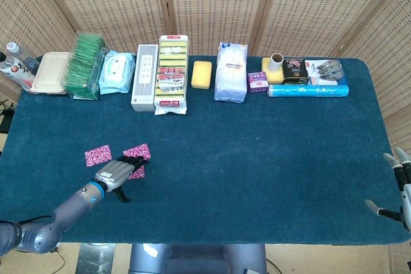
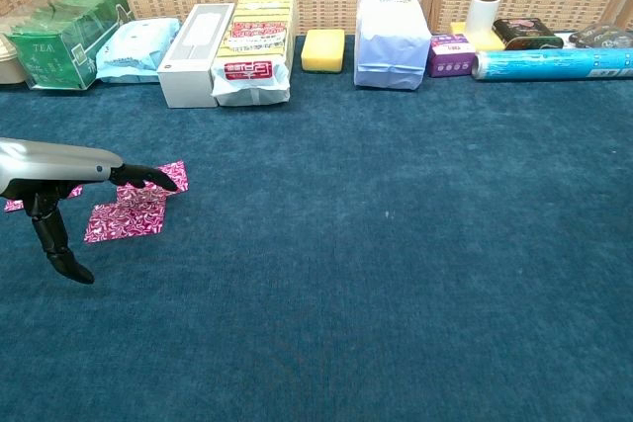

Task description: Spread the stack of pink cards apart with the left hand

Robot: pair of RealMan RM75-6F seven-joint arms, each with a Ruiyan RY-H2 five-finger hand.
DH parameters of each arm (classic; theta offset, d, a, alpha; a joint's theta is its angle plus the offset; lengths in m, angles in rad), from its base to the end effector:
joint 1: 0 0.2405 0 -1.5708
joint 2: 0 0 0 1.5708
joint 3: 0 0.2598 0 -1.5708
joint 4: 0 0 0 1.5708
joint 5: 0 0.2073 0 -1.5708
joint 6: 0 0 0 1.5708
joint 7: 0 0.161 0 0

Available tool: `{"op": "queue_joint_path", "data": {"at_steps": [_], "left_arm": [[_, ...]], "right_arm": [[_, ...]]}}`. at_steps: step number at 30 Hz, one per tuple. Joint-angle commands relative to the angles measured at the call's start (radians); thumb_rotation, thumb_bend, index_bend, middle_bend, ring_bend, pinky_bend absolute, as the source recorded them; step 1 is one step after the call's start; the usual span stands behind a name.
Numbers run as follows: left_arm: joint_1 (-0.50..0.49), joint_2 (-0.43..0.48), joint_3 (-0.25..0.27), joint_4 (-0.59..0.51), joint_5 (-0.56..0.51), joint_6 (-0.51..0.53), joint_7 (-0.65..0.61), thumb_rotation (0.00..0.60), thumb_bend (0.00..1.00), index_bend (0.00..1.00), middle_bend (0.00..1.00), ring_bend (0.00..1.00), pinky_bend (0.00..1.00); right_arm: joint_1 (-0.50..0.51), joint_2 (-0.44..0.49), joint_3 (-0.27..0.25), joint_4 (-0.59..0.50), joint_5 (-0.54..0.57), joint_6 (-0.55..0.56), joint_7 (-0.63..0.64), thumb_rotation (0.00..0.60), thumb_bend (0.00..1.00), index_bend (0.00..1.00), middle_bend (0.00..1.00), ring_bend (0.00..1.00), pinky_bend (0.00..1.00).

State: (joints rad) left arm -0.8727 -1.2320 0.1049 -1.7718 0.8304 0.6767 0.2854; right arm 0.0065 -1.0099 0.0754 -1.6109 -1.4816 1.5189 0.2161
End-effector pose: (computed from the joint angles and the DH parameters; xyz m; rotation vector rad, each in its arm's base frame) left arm -0.2020 0.3006 0.0009 -2.0931 -1.3139 -0.4130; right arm -0.3318 -0.1781 0.2095 1.2495 -0.9802 0.9668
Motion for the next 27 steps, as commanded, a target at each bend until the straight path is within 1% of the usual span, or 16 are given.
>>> {"op": "queue_joint_path", "data": {"at_steps": [1,11,22,23,27], "left_arm": [[0.004,-0.013,-0.002,0.023,0.001,-0.013,-0.019,0.600,0.01,0.00,0.00,0.00,0.04],[0.000,-0.042,-0.018,0.087,-0.007,-0.028,-0.045,0.600,0.01,0.00,0.00,0.00,0.04],[-0.012,-0.044,-0.040,0.125,-0.027,-0.039,-0.065,0.600,0.01,0.00,0.00,0.00,0.04],[-0.011,-0.039,-0.048,0.124,-0.024,-0.029,-0.069,0.600,0.01,0.00,0.00,0.00,0.04],[0.001,-0.019,-0.049,0.102,-0.001,-0.014,-0.078,0.600,0.01,0.00,0.00,0.00,0.04]], "right_arm": [[0.000,0.000,0.000,0.001,0.001,-0.001,0.001,0.600,0.00,0.08,0.00,0.00,0.00],[0.003,-0.002,-0.001,-0.001,0.001,-0.008,-0.011,0.600,0.00,0.08,0.00,0.00,0.00],[0.006,-0.005,-0.001,-0.003,0.003,-0.011,-0.018,0.600,0.00,0.08,0.00,0.00,0.00],[0.005,-0.005,0.000,-0.003,0.005,-0.010,-0.017,0.600,0.00,0.08,0.00,0.00,0.00],[0.004,-0.004,0.000,-0.003,0.004,-0.008,-0.014,0.600,0.00,0.08,0.00,0.00,0.00]]}}
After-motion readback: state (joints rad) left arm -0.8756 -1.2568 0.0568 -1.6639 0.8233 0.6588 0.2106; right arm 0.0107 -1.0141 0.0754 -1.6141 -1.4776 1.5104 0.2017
